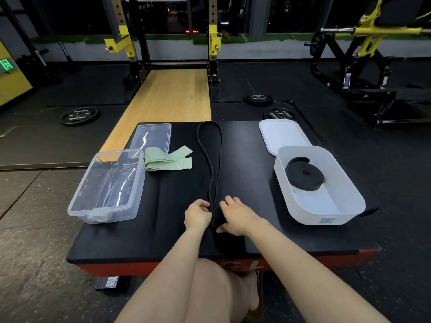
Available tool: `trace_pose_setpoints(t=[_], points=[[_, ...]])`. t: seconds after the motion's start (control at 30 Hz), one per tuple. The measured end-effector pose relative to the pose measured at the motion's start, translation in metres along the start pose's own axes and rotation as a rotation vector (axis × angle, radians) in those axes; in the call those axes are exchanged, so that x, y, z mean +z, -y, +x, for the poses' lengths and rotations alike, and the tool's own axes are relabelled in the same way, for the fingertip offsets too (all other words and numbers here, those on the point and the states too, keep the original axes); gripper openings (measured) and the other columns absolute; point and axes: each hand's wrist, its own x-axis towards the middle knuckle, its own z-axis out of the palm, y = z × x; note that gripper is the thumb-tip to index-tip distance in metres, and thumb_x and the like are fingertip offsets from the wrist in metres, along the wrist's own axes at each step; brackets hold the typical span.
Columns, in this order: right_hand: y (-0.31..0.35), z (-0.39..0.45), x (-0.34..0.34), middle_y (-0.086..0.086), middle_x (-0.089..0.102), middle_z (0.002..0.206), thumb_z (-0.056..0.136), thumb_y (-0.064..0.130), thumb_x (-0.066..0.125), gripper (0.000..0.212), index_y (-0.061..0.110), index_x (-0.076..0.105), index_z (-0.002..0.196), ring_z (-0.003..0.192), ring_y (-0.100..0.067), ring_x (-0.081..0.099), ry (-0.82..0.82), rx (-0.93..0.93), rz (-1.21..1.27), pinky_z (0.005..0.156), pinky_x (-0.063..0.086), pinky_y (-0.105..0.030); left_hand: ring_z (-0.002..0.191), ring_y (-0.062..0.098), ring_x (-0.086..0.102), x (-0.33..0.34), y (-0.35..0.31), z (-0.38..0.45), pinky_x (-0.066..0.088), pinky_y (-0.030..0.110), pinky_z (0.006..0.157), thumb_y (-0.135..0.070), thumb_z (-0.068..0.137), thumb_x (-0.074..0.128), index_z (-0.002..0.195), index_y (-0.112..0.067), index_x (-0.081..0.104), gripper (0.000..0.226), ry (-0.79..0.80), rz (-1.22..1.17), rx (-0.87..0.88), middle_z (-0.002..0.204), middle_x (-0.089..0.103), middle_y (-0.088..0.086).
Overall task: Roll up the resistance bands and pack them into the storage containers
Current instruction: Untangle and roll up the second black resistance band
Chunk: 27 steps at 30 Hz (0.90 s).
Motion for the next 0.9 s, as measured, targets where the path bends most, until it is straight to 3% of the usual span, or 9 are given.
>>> trace_pose_setpoints(t=[0.27, 0.43, 0.63, 0.8, 0.9], points=[[-0.002, 0.008, -0.008, -0.01, 0.035, 0.132, 0.084, 0.038, 0.068, 0.067, 0.006, 0.036, 0.133, 0.124, -0.028, 0.032, 0.063, -0.058, -0.063, 0.099, 0.041, -0.039, 0.1, 0.015, 0.06, -0.007, 0.003, -0.002, 0.046, 0.022, 0.084, -0.008, 0.086, 0.064, 0.108, -0.013, 0.067, 0.023, 0.052, 0.036, 0.039, 0.108, 0.066, 0.001], [-0.002, 0.012, -0.013, -0.008, 0.035, 0.132, 0.082, 0.032, 0.071, 0.068, 0.008, 0.035, 0.135, 0.122, -0.026, 0.032, 0.117, -0.133, -0.119, 0.094, 0.041, -0.038, 0.082, 0.011, 0.055, -0.014, 0.006, -0.003, 0.039, 0.014, 0.056, -0.015, 0.088, 0.062, 0.091, -0.012, 0.068, 0.007, 0.044, 0.076, 0.072, 0.091, 0.064, 0.001], [-0.005, 0.016, -0.015, -0.006, 0.038, 0.13, 0.08, 0.034, 0.073, 0.073, 0.01, 0.034, 0.138, 0.119, -0.025, 0.035, 0.13, -0.163, -0.119, 0.1, 0.04, -0.037, 0.079, 0.012, 0.054, -0.017, -0.001, -0.001, 0.041, 0.02, 0.059, -0.014, 0.086, 0.064, 0.081, -0.016, 0.059, 0.008, 0.057, 0.168, 0.063, 0.087, 0.059, -0.002], [-0.01, 0.009, -0.007, -0.004, 0.033, 0.14, 0.079, 0.036, 0.073, 0.085, 0.012, 0.026, 0.146, 0.128, -0.022, 0.03, 0.084, -0.092, 0.029, 0.105, 0.037, -0.037, 0.086, 0.016, 0.058, -0.013, -0.003, -0.002, 0.047, 0.027, 0.07, -0.015, 0.087, 0.062, 0.091, -0.018, 0.059, 0.006, 0.041, 0.211, 0.059, 0.102, 0.064, 0.002], [-0.009, -0.001, 0.0, -0.004, 0.029, 0.142, 0.076, 0.04, 0.075, 0.088, 0.009, 0.027, 0.144, 0.132, -0.023, 0.027, -0.002, 0.059, 0.128, 0.103, 0.04, -0.037, 0.098, 0.016, 0.06, -0.011, -0.005, -0.005, 0.043, 0.024, 0.071, -0.011, 0.089, 0.06, 0.109, -0.019, 0.061, 0.022, 0.023, 0.199, 0.071, 0.108, 0.064, -0.003]])
